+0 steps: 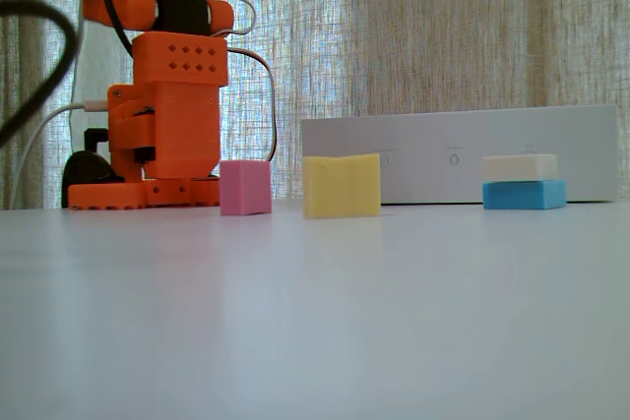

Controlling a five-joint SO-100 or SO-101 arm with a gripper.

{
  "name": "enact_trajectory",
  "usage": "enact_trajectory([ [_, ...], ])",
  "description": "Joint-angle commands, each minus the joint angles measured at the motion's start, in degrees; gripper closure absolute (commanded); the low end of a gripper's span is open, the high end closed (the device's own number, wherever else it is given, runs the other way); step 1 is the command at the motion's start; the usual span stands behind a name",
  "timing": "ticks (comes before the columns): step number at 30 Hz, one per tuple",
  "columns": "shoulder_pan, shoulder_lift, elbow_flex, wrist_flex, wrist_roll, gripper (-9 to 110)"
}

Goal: Grasp the pink cuboid and put it in the bin.

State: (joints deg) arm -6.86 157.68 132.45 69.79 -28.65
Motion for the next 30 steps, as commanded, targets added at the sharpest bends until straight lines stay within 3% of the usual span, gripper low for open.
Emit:
enact_trajectory([
  [1, -1.5, -20.1, -25.1, 17.3, -6.0, 89],
  [4, -1.6, -32.5, -43.9, 31.2, -16.7, 84],
  [7, 0.2, -38.8, -49.4, 34.3, -21.4, 79],
  [17, 7.2, -40.4, -26.6, 30.2, -27.0, 80],
  [30, 12.9, -39.3, -6.9, 13.6, -28.3, 83],
])
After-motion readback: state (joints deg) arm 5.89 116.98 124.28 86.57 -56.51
